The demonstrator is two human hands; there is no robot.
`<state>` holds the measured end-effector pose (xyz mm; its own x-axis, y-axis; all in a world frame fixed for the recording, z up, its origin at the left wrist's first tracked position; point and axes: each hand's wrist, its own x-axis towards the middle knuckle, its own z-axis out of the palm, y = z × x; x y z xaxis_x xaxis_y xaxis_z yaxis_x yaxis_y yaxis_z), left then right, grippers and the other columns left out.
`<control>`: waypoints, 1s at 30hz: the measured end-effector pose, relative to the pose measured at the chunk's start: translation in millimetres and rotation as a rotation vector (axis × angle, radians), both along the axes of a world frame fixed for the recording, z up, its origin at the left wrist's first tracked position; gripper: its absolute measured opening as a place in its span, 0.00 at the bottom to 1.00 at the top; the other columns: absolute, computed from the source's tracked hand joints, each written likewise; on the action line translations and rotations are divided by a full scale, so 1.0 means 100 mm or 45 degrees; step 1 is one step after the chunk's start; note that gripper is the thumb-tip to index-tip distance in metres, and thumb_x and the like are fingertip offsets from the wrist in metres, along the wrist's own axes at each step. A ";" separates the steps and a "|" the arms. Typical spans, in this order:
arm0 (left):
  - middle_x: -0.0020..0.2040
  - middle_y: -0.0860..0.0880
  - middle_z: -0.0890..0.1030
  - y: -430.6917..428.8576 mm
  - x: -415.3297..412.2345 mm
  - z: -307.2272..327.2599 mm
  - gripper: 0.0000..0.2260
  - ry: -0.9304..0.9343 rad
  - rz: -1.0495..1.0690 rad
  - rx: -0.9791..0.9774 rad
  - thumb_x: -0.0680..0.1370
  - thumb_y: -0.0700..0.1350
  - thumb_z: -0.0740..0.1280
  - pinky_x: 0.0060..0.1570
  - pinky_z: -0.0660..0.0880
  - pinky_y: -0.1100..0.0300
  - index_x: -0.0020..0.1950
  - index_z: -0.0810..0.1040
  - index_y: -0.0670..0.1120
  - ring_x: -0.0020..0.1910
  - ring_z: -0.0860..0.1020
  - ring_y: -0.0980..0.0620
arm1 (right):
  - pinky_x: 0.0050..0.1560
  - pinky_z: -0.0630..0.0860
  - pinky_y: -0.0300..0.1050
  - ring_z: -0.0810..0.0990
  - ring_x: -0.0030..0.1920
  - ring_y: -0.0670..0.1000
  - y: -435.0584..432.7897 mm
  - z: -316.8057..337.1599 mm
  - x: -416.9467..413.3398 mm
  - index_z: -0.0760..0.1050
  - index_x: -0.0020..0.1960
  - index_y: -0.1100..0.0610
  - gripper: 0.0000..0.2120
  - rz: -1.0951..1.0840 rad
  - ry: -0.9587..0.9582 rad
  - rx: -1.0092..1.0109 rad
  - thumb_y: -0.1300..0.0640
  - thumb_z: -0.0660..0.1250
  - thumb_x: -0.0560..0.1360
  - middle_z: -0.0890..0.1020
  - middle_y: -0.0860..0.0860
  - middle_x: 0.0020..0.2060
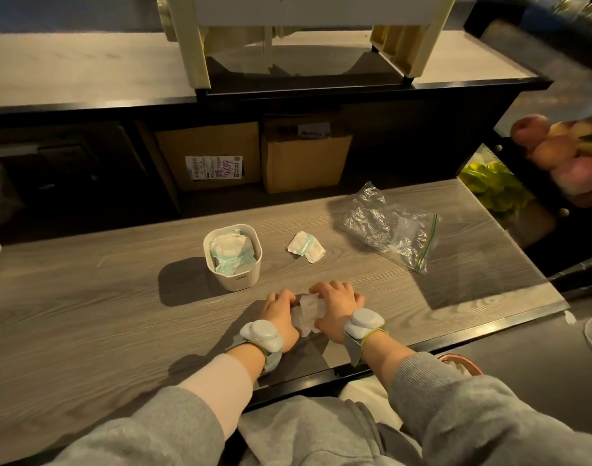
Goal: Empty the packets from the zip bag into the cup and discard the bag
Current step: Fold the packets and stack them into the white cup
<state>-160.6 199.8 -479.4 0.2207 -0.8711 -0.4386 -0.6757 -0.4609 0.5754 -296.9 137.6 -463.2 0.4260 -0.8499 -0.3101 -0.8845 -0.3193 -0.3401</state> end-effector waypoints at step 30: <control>0.52 0.41 0.79 0.07 0.13 0.35 0.19 0.949 0.476 -0.148 0.74 0.26 0.59 0.39 0.74 0.67 0.62 0.75 0.37 0.44 0.77 0.52 | 0.40 0.76 0.40 0.77 0.36 0.47 -0.06 0.27 -0.13 0.80 0.52 0.54 0.16 -0.285 -0.822 0.372 0.66 0.74 0.66 0.81 0.48 0.38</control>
